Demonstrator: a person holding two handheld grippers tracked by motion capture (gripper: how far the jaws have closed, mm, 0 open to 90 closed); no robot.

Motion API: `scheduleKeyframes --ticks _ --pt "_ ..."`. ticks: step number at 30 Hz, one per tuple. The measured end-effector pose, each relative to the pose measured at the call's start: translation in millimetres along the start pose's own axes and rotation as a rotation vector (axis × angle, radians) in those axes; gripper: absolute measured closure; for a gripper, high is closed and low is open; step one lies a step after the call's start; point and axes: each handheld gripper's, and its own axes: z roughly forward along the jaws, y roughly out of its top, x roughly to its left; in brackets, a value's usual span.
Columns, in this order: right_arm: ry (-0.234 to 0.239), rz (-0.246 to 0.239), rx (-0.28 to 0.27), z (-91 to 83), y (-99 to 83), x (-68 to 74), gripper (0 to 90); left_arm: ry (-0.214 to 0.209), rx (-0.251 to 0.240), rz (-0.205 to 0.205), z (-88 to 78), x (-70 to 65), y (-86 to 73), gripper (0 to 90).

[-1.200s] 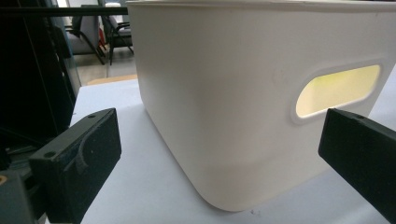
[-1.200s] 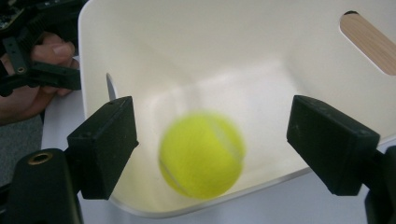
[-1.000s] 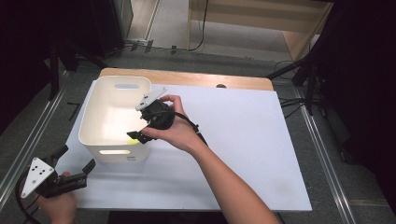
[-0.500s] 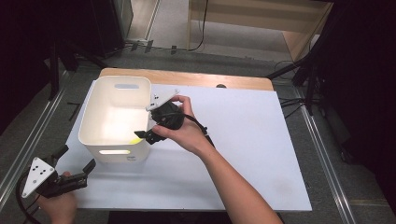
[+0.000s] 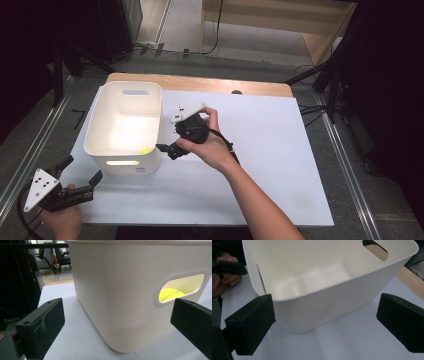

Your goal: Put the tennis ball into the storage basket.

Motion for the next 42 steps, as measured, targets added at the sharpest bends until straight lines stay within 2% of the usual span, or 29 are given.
scheduleKeyframes --ticks 4,5,17,31,42 --pt "0.002 0.006 -0.002 -5.1 -7.0 -2.4 0.0 0.001 0.002 0.001 0.1 -0.2 0.1 0.0" --pt "-0.013 0.020 -0.001 -8.7 -11.6 -3.3 0.0 0.001 0.002 0.001 0.1 -0.2 0.1 0.0" --pt "-0.040 0.047 -0.040 -26.3 -40.2 -10.1 0.0 0.002 0.005 0.002 0.3 -0.5 0.1 0.0" --pt "-0.087 0.091 -0.071 -46.1 -84.3 -16.2 0.0 0.003 0.008 0.005 0.3 -0.8 0.1 0.0" --pt "-0.128 0.145 -0.092 -55.9 -117.7 -22.9 0.0 0.003 0.011 0.009 0.6 -1.0 0.1 0.0"
